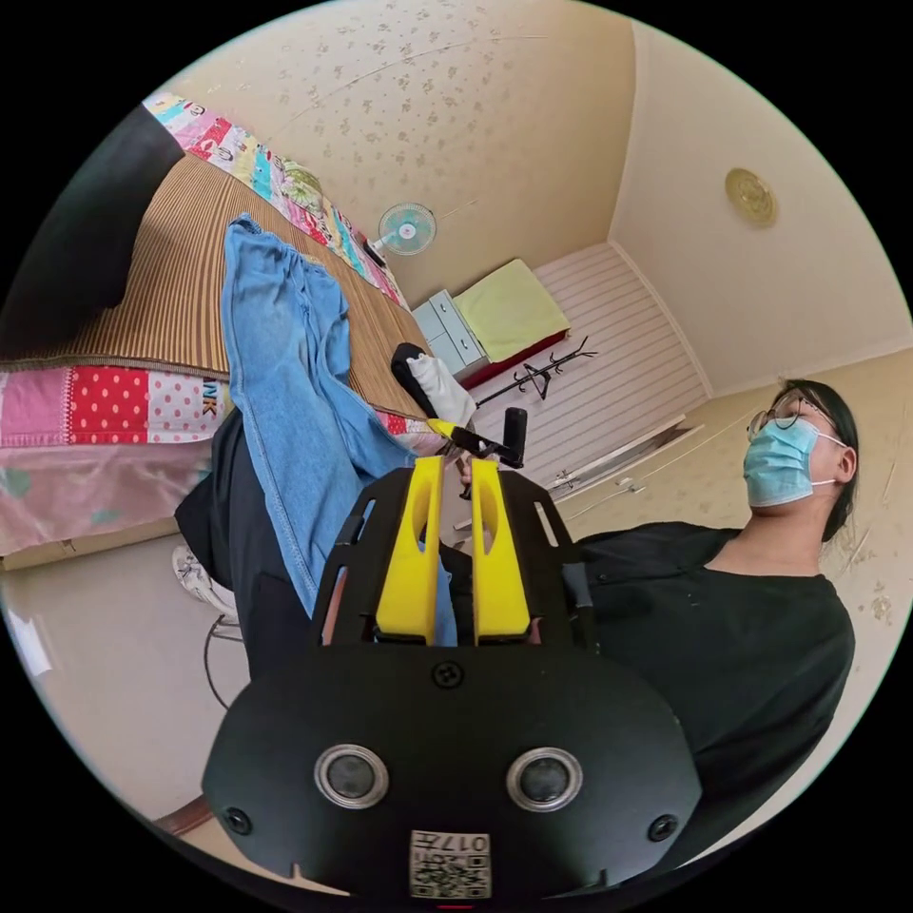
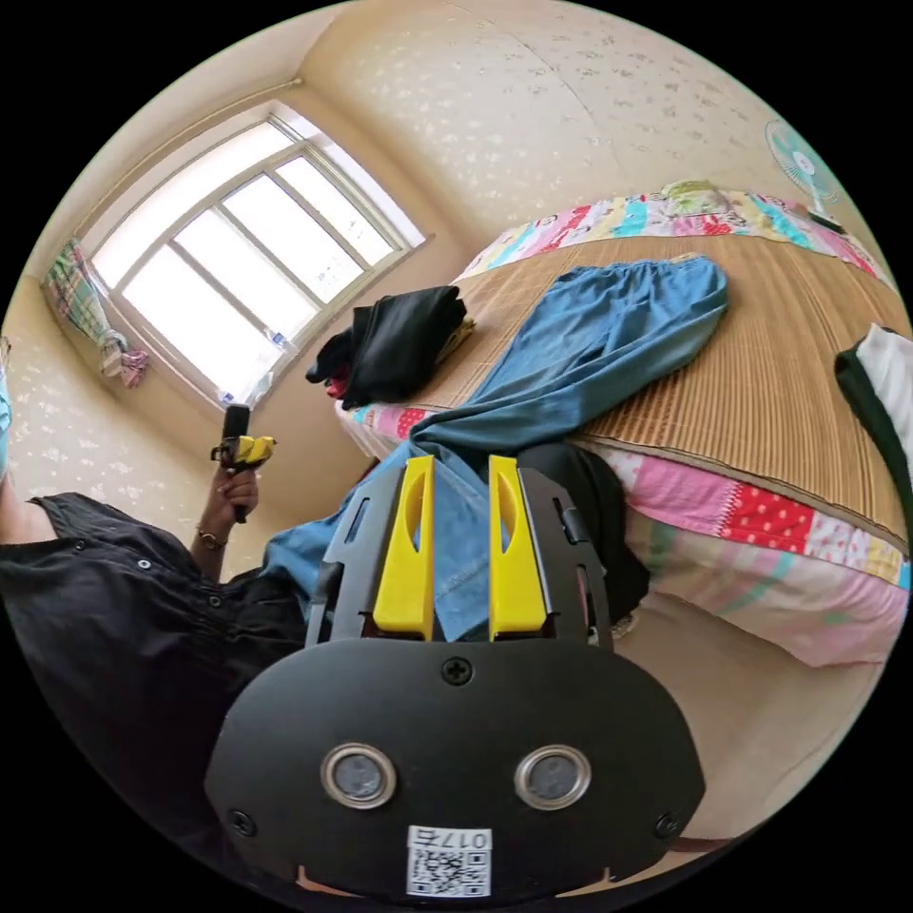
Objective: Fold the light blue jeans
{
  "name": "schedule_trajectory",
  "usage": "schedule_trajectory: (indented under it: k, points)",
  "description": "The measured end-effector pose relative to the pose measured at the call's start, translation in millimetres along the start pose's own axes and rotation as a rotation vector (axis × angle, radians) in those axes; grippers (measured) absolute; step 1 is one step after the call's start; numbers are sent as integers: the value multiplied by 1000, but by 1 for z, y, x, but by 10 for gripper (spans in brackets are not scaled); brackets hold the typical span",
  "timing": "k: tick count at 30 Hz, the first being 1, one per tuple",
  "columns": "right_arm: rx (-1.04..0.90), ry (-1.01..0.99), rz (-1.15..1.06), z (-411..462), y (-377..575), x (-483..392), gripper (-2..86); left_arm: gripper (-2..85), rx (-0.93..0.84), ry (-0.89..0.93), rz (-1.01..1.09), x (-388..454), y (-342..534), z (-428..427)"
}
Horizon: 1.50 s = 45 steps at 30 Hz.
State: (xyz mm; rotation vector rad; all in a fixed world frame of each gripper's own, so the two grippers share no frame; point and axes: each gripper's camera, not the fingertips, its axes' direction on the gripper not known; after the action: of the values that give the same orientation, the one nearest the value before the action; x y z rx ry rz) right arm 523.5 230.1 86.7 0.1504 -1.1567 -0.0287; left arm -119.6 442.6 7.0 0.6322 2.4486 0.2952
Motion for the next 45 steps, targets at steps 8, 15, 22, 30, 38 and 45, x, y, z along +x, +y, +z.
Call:
schedule_trajectory:
  k: [8, 15, 22, 30, 38, 45]
  points:
    - [-50, 62, -112, 11, 74, -17, 45, 61, -18, 27, 12, -5, -17, 7]
    - [194, -287, -348, -97, 101, -91, 30, 119, -65, 75, -56, -5, -35, 16]
    - [101, -418, -423, -115, 85, -146, 29, 202, -225, 135, -116, 5, -55, 80]
    - [-128, -561, -425, -10, 75, -176, 30, 131, -445, 201, -161, -16, -57, 127]
    - [-12, -643, -358, -18, 2, -81, 44, 1, -315, 121, -82, -11, -41, 91]
    - [106, -81, 319, 61, -164, 118, 119, -7, -347, 101, -7, 8, -39, 107]
